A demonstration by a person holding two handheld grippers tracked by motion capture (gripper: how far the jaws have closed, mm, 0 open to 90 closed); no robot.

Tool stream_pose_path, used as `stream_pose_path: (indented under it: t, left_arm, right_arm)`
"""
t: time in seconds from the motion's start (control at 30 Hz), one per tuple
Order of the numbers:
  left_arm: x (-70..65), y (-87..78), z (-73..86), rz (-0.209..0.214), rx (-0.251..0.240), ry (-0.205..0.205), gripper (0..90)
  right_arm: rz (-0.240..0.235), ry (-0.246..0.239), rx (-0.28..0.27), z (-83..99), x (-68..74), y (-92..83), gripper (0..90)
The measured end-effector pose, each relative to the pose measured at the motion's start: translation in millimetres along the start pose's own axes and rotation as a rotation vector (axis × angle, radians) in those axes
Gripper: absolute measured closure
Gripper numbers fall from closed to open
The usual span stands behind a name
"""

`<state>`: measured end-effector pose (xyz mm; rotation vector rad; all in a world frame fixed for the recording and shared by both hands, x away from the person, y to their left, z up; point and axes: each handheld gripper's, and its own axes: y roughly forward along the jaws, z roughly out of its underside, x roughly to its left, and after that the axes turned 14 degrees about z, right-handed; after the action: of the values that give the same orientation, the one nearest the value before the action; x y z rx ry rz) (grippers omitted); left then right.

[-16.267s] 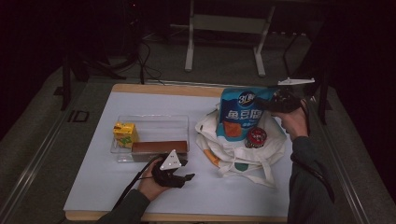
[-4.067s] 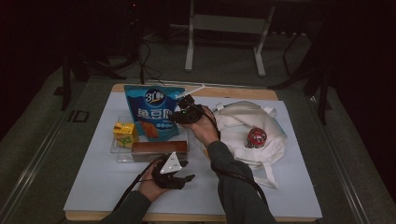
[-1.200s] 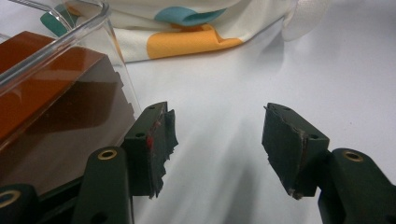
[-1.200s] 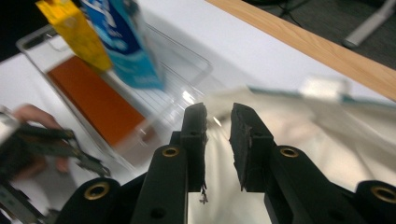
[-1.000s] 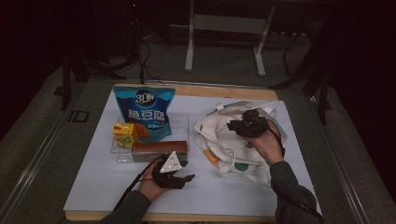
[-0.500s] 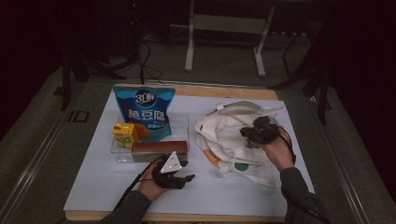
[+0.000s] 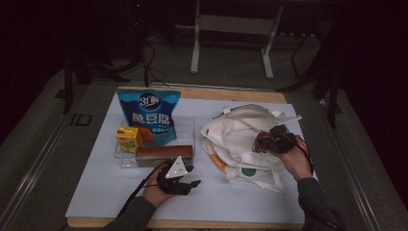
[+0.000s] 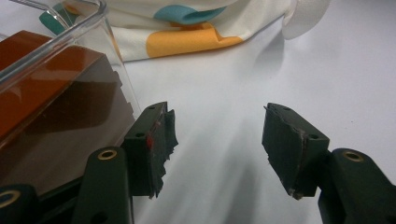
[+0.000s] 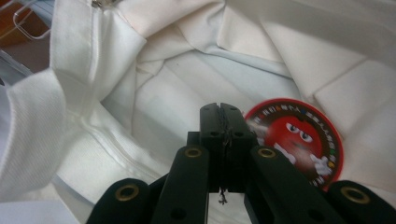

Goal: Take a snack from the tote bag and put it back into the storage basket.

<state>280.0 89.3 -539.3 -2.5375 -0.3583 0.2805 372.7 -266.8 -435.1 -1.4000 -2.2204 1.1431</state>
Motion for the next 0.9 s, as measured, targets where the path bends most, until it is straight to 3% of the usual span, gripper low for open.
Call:
stream_pose_path:
  t: [0.63, 0.9]
  left_arm:
    - [0.5, -0.1, -0.1, 0.001, 0.002, -0.004, 40.7]
    - [0.6, 0.0, -0.1, 0.001, 0.002, -0.005, 40.6]
  right_arm:
    - [0.057, -0.026, 0.049, 15.7, -14.8, -9.1, 89.5]
    - [0.107, -0.098, 0.088, 15.7, -15.3, -11.9, 87.9]
